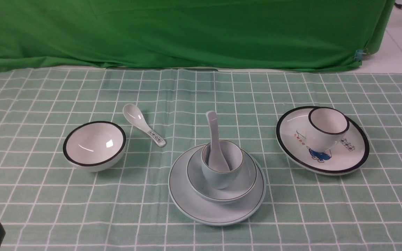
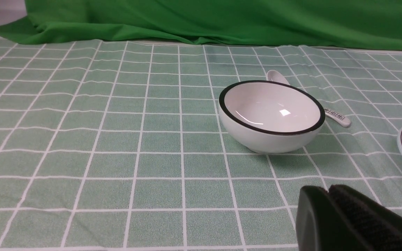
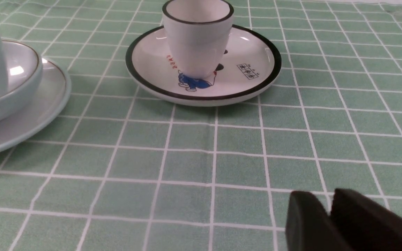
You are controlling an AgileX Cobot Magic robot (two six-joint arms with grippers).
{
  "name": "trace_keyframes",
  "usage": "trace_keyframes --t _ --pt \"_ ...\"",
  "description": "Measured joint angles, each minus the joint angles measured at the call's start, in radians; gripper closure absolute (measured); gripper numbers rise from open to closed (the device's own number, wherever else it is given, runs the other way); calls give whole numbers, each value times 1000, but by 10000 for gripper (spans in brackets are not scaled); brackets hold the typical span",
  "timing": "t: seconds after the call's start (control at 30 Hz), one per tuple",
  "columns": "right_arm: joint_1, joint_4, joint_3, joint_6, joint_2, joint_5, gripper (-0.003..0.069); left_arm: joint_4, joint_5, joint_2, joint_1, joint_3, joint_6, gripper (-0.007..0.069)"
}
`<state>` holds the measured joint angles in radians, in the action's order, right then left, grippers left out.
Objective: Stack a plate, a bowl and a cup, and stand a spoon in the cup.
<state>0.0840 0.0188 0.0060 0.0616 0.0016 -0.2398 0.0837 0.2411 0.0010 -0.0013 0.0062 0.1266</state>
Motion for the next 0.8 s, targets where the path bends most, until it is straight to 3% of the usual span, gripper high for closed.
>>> trace_keyframes --t 0.8 --pt "0 0 0 0 0 0 466 -1 0 0 0 0 1 612"
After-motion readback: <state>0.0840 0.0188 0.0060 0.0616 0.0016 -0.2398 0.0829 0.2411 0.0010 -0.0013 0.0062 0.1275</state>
